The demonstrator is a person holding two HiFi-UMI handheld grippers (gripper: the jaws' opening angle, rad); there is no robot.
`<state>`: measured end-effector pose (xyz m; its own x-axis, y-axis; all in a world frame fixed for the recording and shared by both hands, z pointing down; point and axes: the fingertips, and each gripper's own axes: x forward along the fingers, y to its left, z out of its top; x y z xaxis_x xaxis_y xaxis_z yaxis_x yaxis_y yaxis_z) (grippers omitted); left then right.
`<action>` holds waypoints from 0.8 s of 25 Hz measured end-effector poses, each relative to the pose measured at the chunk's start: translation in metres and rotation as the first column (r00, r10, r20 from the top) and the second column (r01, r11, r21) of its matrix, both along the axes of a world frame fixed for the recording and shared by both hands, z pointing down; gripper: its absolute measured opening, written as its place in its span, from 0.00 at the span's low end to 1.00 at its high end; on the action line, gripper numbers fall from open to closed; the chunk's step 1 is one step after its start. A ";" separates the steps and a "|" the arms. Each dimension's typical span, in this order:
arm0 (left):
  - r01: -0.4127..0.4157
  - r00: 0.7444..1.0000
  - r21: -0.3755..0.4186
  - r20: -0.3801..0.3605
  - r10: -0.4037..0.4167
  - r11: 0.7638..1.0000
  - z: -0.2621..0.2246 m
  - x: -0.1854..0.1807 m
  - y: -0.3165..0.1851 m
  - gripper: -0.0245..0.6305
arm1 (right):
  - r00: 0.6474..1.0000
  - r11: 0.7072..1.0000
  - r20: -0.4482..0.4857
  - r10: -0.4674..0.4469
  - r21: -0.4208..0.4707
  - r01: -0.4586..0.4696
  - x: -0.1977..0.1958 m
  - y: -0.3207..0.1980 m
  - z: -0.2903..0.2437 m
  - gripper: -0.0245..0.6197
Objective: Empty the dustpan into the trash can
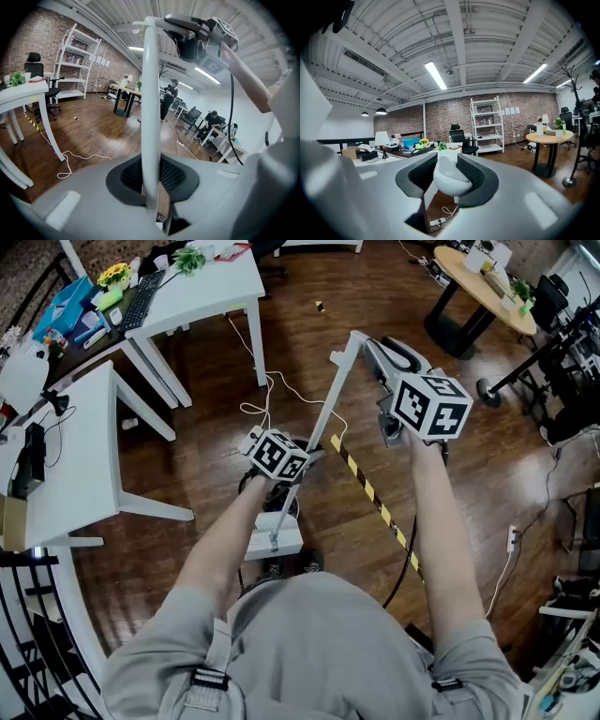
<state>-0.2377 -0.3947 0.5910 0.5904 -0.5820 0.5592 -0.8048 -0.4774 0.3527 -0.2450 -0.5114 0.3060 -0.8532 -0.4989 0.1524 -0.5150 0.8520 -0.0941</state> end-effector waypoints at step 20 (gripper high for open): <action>-0.264 0.962 -0.095 0.050 0.270 0.960 0.034 0.106 -0.018 0.08 | 0.940 0.930 -0.003 0.341 -0.142 -0.338 0.179 -0.048 0.061 0.23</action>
<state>-0.1316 -0.4126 0.6247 0.6805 -0.3560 0.6404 -0.6737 -0.6477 0.3559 -0.0664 -0.5595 0.3670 -0.6401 -0.7349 0.2240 -0.7680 0.6043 -0.2122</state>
